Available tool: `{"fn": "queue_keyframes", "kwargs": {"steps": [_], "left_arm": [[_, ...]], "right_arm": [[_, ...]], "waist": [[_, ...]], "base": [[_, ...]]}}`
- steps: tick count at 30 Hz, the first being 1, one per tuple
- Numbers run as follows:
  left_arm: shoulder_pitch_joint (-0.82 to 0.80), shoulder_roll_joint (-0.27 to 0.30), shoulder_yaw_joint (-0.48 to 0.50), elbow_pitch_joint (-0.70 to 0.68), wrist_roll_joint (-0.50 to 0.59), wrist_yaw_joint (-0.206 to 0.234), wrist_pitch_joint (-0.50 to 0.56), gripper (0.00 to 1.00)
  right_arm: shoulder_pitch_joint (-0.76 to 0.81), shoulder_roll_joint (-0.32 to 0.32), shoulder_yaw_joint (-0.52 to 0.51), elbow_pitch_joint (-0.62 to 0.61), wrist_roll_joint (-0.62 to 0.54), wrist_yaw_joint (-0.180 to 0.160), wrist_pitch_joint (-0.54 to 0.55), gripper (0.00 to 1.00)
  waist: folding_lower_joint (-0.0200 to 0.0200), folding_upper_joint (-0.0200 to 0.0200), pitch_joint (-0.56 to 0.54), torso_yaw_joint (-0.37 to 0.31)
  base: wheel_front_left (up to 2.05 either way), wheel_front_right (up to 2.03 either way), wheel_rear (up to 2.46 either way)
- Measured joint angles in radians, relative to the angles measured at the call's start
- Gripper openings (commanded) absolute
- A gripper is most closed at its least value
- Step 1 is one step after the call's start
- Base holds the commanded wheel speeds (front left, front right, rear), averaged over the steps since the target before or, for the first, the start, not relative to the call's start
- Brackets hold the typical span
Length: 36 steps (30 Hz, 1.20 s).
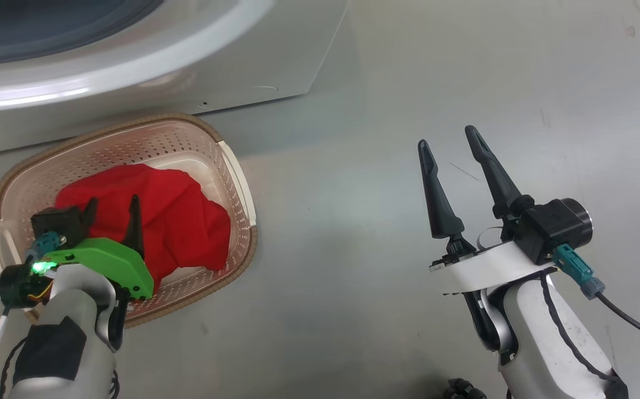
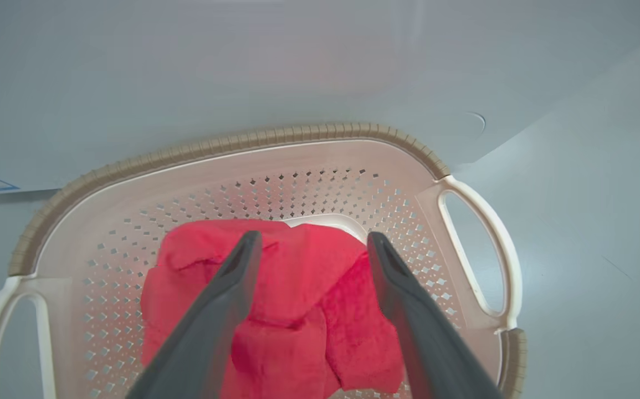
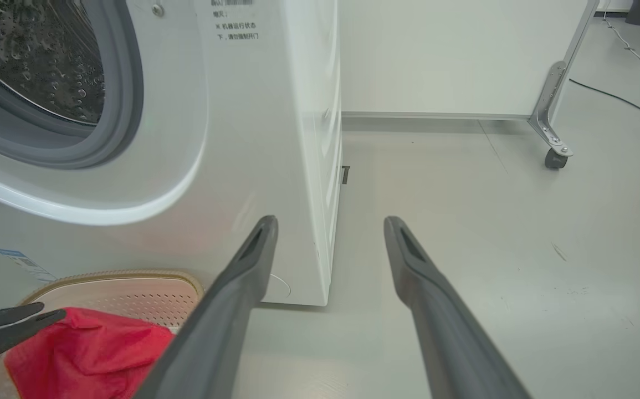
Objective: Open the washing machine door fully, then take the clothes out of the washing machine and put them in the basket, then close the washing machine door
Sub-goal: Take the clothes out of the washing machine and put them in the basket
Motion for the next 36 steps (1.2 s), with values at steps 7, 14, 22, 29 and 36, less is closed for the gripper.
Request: {"fn": "queue_keyframes", "kwargs": {"steps": [7,14,22,29,36], "left_arm": [[0.0,-0.017,-0.016,-0.007,0.015,-0.017,-0.069,1.0],[0.001,-0.034,-0.002,-0.063,0.015,-0.02,-0.09,1.0],[0.018,-0.038,0.005,-0.186,0.034,-0.019,-0.09,1.0],[0.065,-0.042,0.01,-0.315,0.079,0.0,-0.09,1.0],[0.145,-0.041,0.004,-0.417,0.108,0.005,-0.09,1.0]], "right_arm": [[0.002,0.0,-0.034,0.025,-0.002,-0.008,0.0,1.0],[0.018,0.0,-0.074,0.045,-0.016,-0.009,0.0,1.0],[0.065,-0.003,-0.092,0.064,-0.03,-0.009,0.0,1.0],[0.106,-0.007,-0.111,0.071,-0.033,-0.009,0.0,1.0],[0.137,-0.007,-0.113,0.087,-0.04,-0.003,0.0,1.0]], "waist": [[0.0,0.0,-0.061,0.019],[0.0,0.0,-0.128,0.057],[0.0,0.0,-0.212,0.101],[0.0,0.0,-0.28,0.143],[0.0,0.0,-0.356,0.178]], "base": [[0.0,0.0,0.0],[0.0,0.0,0.0],[0.0,0.0,0.0],[0.0,0.0,0.0],[0.0,0.0,0.0]]}}
